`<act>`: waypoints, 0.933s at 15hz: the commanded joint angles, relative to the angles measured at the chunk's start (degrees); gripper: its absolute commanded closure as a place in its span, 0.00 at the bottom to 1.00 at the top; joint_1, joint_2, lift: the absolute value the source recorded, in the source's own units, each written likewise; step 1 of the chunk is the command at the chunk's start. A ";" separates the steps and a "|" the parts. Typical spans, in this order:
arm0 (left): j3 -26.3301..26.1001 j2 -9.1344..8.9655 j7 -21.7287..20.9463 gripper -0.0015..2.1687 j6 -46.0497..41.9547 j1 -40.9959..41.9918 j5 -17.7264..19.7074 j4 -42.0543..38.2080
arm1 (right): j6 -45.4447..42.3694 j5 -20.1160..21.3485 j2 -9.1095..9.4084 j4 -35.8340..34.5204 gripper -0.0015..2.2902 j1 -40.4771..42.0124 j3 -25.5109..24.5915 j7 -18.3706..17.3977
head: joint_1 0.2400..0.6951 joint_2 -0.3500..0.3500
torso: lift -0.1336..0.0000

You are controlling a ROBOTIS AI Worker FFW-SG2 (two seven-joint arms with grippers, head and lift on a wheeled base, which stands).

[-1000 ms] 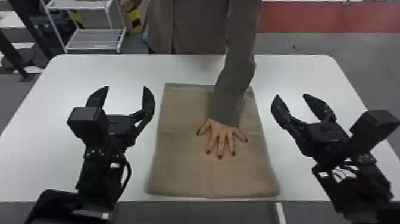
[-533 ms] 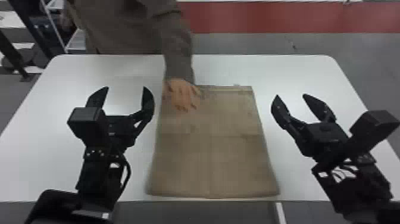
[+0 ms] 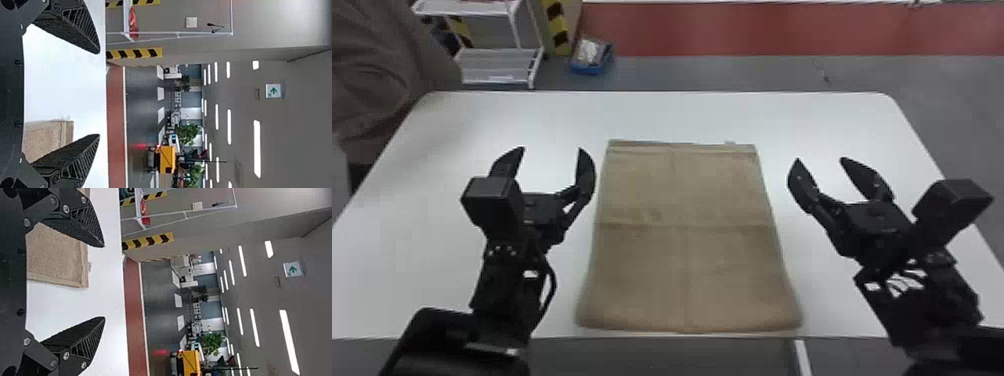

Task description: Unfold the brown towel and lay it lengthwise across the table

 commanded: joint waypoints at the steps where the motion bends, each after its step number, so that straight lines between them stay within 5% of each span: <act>1: -0.92 0.09 -0.72 0.07 1.10 -2.51 0.00 2.65 | 0.12 0.52 -0.01 2.80 0.11 -1.68 -0.58 0.01 | 1.00 0.48 | 0.09; 9: -2.33 -0.26 -12.76 0.14 10.41 -20.71 6.50 21.55 | 1.17 2.37 -1.06 8.25 0.11 -5.64 -2.69 1.15 | 1.00 0.36 | 0.09; 14: -2.68 -0.44 -15.66 0.15 14.10 -27.91 5.80 30.69 | 1.17 3.68 -1.15 8.78 0.11 -6.34 -1.46 1.15 | 1.00 0.34 | 0.09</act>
